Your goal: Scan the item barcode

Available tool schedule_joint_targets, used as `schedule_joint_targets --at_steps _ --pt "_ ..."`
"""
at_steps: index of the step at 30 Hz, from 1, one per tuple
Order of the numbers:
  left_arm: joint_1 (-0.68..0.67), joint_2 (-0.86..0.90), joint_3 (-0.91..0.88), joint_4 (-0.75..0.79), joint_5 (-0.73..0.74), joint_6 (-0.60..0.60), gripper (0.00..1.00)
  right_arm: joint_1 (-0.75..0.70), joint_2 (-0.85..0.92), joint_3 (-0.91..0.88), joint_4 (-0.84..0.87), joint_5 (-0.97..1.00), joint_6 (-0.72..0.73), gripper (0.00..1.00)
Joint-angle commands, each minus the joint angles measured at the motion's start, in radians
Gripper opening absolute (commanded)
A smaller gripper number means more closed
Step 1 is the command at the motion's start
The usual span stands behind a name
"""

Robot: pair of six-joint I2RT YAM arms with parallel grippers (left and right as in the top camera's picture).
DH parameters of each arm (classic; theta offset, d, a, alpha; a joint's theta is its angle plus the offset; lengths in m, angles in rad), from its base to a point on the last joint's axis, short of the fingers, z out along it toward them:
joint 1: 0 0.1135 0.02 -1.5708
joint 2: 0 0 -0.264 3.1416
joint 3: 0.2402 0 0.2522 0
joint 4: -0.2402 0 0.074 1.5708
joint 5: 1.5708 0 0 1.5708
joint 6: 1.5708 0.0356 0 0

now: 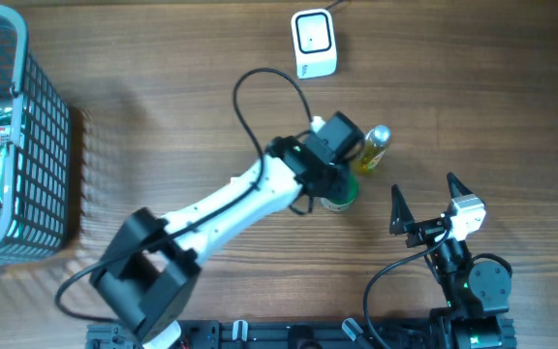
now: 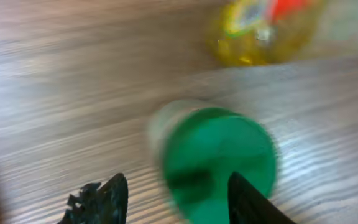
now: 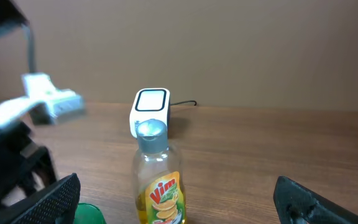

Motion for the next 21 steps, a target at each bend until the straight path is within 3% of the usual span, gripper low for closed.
schedule_joint_targets --at_steps 1,7,8,9,10,15,19,21 --pt "0.133 -0.174 -0.005 -0.055 -0.073 0.005 0.46 -0.005 -0.003 -0.001 0.004 -0.013 0.004 1.0" --pt "0.265 -0.2 -0.028 -0.26 -0.105 0.043 0.34 -0.005 -0.003 -0.001 0.003 -0.013 0.004 1.0" --pt "0.264 -0.19 -0.05 -0.259 -0.121 0.055 0.26 -0.005 -0.003 -0.001 0.003 -0.013 0.004 1.0" --pt "0.264 -0.181 -0.074 -0.251 -0.127 0.055 0.08 -0.005 -0.003 -0.001 0.004 -0.013 0.004 1.0" --pt "0.264 -0.171 -0.1 -0.234 -0.127 0.055 0.04 -0.005 -0.003 -0.001 0.004 -0.013 0.004 1.0" --pt "0.264 -0.141 -0.206 -0.127 -0.127 0.056 0.05 -0.005 -0.003 -0.001 0.004 -0.013 0.004 1.0" --pt "0.257 -0.116 -0.257 -0.069 -0.127 0.063 0.3 -0.005 -0.003 -0.001 0.004 -0.013 0.004 1.0" --pt "0.248 -0.112 -0.28 -0.039 -0.127 0.08 0.3 -0.005 -0.003 -0.001 0.004 -0.013 0.004 1.0"
